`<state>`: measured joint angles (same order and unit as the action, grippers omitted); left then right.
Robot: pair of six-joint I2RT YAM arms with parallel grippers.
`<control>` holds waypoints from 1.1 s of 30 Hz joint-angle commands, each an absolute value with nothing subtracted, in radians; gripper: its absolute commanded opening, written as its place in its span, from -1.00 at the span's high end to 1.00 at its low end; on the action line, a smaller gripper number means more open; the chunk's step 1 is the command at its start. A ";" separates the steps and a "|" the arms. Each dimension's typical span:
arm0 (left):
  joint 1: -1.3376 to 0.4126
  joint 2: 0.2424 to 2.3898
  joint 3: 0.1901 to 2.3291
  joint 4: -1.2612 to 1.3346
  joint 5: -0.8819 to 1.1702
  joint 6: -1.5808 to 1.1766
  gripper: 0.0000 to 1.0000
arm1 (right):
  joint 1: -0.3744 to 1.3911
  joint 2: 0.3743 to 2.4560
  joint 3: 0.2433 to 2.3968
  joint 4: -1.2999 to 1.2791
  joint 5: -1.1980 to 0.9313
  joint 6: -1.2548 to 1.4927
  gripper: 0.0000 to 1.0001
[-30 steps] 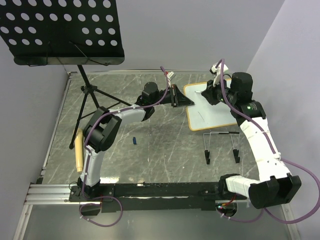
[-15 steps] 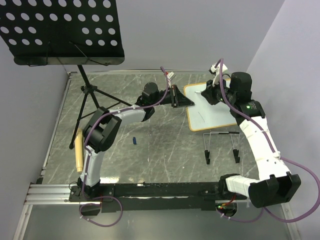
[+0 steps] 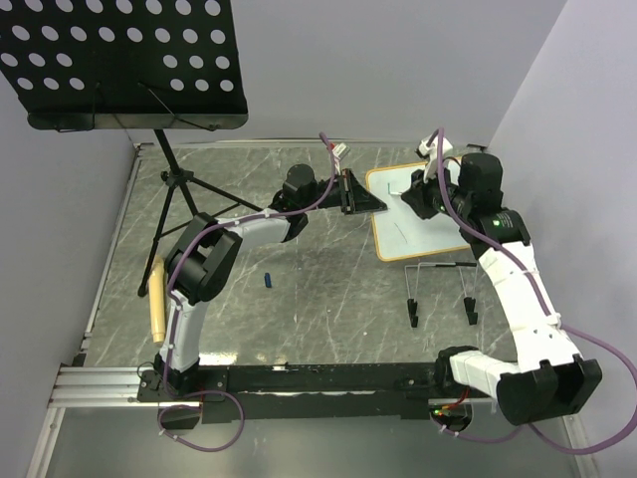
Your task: Write a sentence on the whiteboard
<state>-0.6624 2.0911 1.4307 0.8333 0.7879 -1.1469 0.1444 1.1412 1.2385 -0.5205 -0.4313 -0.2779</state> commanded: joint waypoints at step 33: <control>-0.666 2.002 1.462 1.005 0.793 -1.173 0.98 | 0.150 1.204 1.335 -0.488 -0.380 -0.264 1.00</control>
<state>-0.6617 2.0911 1.4307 0.8337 0.7868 -1.1484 0.1463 1.1957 1.2938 -0.5167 -0.4202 -0.2699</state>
